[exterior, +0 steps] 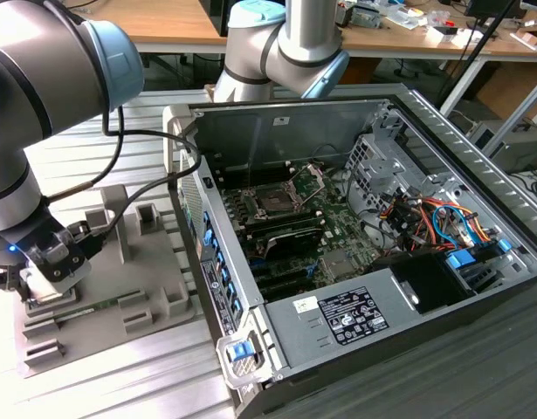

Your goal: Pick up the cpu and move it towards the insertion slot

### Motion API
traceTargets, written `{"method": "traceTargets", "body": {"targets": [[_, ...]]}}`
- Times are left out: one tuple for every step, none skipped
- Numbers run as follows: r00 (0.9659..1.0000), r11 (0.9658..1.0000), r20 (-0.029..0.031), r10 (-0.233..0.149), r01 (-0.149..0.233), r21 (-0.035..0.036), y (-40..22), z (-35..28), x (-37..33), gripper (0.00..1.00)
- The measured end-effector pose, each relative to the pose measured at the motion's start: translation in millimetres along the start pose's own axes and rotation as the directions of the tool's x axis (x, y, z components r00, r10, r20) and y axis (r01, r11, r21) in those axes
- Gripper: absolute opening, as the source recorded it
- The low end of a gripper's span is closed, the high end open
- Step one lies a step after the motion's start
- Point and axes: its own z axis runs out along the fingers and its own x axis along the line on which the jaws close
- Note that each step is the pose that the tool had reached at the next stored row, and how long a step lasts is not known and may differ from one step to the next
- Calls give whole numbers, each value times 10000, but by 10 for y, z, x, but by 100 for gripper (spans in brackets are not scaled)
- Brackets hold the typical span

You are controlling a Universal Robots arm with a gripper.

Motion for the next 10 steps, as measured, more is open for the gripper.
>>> {"method": "traceTargets", "body": {"targets": [[10000,10000,-1,0,0,-1,1,-17,0,55],[10000,10000,-1,0,0,-2,1,-38,0,55],[10000,10000,0,0,0,-4,2,-47,0,55],[10000,10000,1,0,0,-6,2,-54,0,55],[10000,10000,1,-1,1,-7,2,-61,0,55],[10000,10000,1,0,0,-8,3,-69,0,55],[10000,10000,1,0,0,-10,3,-80,0,55],[10000,10000,2,0,0,-12,4,-92,0,55],[10000,10000,2,0,0,-12,4,-103,0,55],[10000,10000,1,0,0,-15,4,-116,0,55]]}}
